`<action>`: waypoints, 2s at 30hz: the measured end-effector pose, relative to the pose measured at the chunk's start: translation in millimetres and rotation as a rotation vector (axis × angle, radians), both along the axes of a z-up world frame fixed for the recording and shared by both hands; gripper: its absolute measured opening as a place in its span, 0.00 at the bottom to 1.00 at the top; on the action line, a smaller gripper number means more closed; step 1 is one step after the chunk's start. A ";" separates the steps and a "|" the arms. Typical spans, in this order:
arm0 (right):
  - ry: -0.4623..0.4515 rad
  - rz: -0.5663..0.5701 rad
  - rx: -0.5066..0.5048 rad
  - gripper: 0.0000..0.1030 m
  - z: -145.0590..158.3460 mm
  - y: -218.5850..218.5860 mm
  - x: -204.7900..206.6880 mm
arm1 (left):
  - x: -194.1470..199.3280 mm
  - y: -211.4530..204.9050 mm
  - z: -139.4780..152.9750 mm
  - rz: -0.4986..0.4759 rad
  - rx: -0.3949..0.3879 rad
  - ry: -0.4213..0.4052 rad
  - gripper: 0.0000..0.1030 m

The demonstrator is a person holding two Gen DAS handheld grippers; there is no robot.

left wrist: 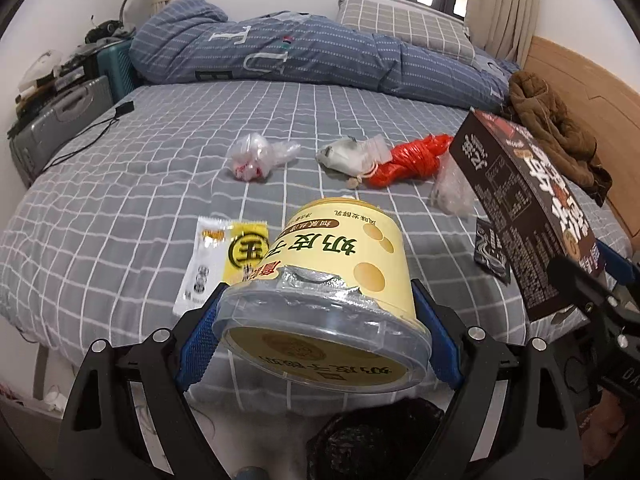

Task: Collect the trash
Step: 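Lift the cup and box and carry both down toward the black bin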

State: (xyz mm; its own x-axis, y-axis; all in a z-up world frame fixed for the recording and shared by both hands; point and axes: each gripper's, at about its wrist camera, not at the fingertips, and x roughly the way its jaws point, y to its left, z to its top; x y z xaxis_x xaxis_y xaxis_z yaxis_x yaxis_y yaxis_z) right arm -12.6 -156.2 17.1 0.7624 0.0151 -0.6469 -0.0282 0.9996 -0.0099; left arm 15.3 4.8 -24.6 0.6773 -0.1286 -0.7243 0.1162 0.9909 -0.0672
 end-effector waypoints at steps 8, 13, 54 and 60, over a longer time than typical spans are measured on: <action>-0.006 0.006 0.005 0.85 4.0 -1.5 -29.9 | -32.0 0.0 -3.9 0.003 0.001 0.010 0.82; 0.003 0.012 0.008 0.85 1.7 0.6 -50.9 | -53.7 0.4 -9.0 0.001 0.017 0.017 0.82; 0.436 0.054 -0.018 0.85 -137.0 9.5 -130.1 | -117.8 21.0 -151.8 0.024 0.090 0.365 0.82; 0.526 0.036 -0.032 0.85 -168.8 9.0 -116.5 | -108.3 19.5 -180.1 0.008 0.096 0.421 0.82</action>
State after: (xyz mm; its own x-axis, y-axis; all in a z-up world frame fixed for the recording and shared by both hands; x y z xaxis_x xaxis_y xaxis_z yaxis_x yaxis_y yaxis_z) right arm -129.1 -147.2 -151.6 0.3337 0.0088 -0.9426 -0.0717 0.9973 -0.0160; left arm -93.0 24.3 -204.7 0.3211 -0.0428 -0.9461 0.0909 0.9958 -0.0142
